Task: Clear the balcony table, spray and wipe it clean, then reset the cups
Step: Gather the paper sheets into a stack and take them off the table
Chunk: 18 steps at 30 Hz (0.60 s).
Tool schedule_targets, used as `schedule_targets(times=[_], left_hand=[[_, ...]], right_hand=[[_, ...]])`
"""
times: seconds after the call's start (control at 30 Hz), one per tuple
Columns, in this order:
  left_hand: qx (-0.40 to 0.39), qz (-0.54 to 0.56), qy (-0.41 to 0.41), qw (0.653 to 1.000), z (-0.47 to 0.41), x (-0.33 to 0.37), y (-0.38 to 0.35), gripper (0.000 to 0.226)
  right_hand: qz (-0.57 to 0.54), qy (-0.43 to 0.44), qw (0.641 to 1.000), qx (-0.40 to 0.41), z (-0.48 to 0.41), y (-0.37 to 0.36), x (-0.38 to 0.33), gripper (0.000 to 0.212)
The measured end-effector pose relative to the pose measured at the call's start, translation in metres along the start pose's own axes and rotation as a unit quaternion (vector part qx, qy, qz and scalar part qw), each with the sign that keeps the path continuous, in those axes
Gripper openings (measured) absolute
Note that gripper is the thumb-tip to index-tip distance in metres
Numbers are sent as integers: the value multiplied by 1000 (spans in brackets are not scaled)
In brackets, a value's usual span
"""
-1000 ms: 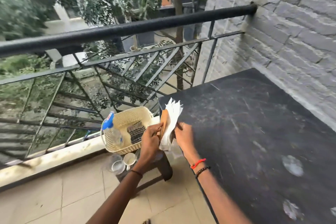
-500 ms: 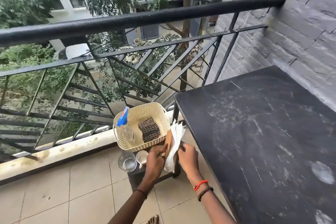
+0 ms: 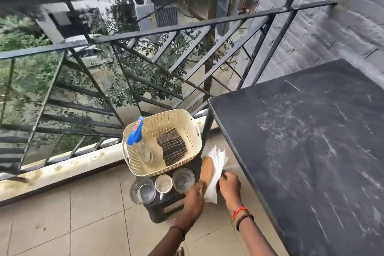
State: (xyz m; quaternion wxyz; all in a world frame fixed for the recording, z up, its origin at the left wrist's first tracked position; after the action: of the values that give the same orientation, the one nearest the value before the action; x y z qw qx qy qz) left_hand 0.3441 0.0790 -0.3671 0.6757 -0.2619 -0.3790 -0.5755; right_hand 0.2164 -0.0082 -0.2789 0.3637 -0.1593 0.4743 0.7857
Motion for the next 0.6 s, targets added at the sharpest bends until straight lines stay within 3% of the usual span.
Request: schedule_targets(times=[0.2,0.3,0.47,0.6], left_hand=[[15,8,-46,999,3,19,8,28],[11,-5,-36,999,-16,-9,7,39],[18,-24,-49,998,5,45,15,48],[20,-11,-24,999,3,41,19,56]], right_hand=[[17,1,1000,-11,-35,-34,7,21],[17,-2,1000,-11,-43,-47,9,22],[5,-4,1000,-13,-47,-59,5,26],[1,-1,999,-32,-46,-64,-2,25]])
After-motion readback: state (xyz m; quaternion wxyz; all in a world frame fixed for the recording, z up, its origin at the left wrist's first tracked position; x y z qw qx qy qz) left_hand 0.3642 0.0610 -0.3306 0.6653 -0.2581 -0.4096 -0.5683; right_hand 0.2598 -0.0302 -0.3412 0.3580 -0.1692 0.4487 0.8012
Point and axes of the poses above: each hand's wrist, its own z-axis away from the middle knuckle, its own y-axis out of the back of the hand, x = y × z, the point moved 10 cm from there along -z, towards the middle knuckle, and after that the axes turned 7 degrees about z, right-handed, at the moved point
